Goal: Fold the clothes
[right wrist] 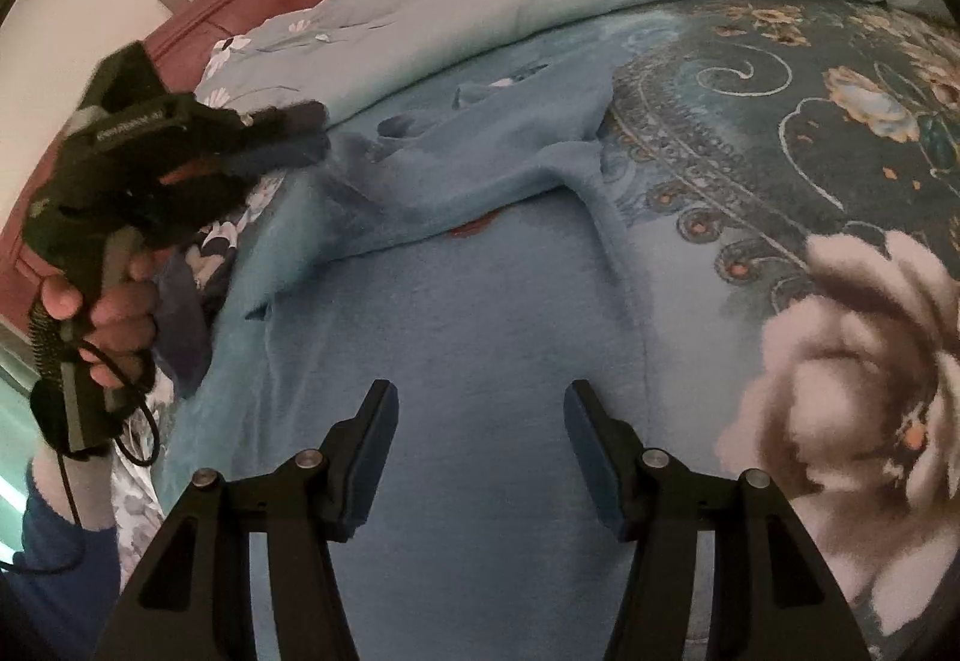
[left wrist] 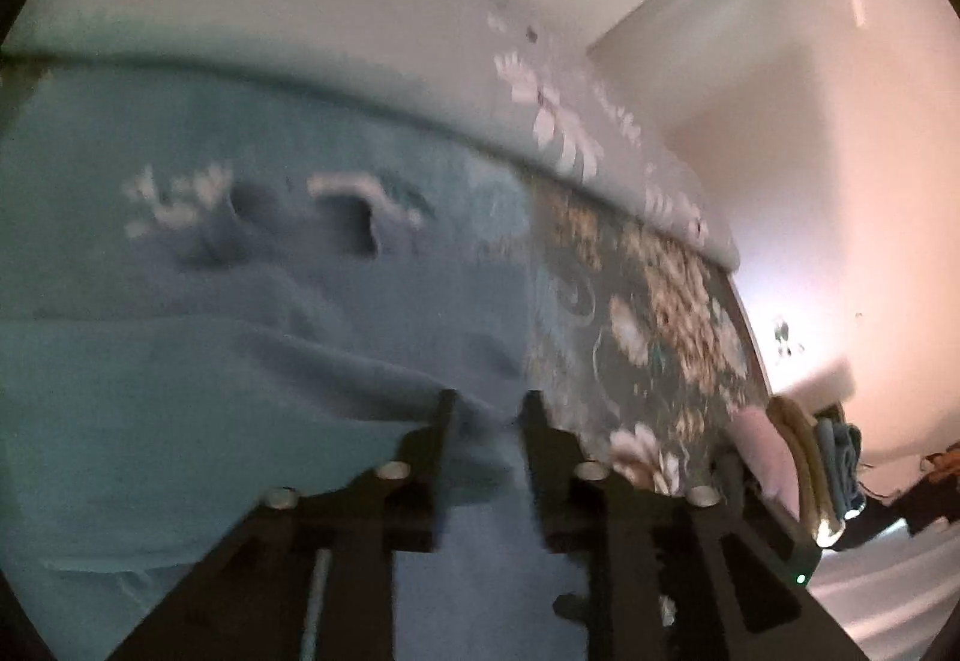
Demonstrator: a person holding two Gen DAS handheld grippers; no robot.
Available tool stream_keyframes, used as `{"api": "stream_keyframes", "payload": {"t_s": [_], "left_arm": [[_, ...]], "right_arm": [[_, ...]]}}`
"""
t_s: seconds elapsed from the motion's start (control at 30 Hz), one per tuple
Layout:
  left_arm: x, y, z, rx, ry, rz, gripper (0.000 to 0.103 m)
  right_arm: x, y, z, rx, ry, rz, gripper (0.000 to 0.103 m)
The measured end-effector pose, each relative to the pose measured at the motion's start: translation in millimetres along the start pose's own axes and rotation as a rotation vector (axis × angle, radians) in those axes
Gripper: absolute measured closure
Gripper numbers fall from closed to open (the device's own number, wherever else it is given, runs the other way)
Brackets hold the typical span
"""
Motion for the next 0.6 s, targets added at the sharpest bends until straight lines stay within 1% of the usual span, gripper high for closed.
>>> {"api": "stream_keyframes", "payload": {"t_s": [0.03, 0.13, 0.17, 0.23, 0.3, 0.33, 0.4, 0.43, 0.5, 0.6], "left_arm": [[2, -2, 4, 0.008, 0.001, 0.003, 0.066], [8, -9, 14, 0.030, 0.006, 0.011, 0.060], [22, -7, 25, 0.040, 0.026, -0.028, 0.058], [50, -4, 48, 0.049, 0.101, -0.111, 0.046], [77, -11, 78, 0.055, 0.240, -0.177, 0.045], [88, -16, 93, 0.065, 0.301, -0.193, 0.044], [106, -35, 117, 0.121, 0.345, -0.198, 0.044], [115, -44, 130, 0.150, 0.364, -0.200, 0.044], [123, -61, 141, 0.190, 0.374, -0.203, 0.044], [133, -84, 155, 0.237, 0.385, -0.210, 0.044]], "right_arm": [[-1, 2, 1, 0.007, 0.002, -0.001, 0.044], [-4, 8, 4, 0.029, 0.006, -0.005, 0.044], [-6, 13, 9, 0.040, 0.017, -0.014, 0.044], [-10, 24, 19, 0.066, 0.043, -0.026, 0.044], [-19, 30, 30, 0.085, 0.080, -0.015, 0.044], [-26, 33, 38, 0.095, 0.102, -0.005, 0.044], [-48, 40, 45, 0.089, 0.113, 0.029, 0.044], [-63, 43, 45, 0.072, 0.108, 0.061, 0.044], [-83, 47, 41, 0.032, 0.074, 0.086, 0.044], [-101, 47, 39, -0.025, 0.077, 0.106, 0.043]]}}
Point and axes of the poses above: each gripper's, at about its wrist camera, not at the fingertips, and x roughly against the way its jaws point, z to its left, y to its top, the point moved 7 cm from there along -x, roughly the way its jaws point, and after that the axes turned 9 degrees about -z, right-handed, at the moved point
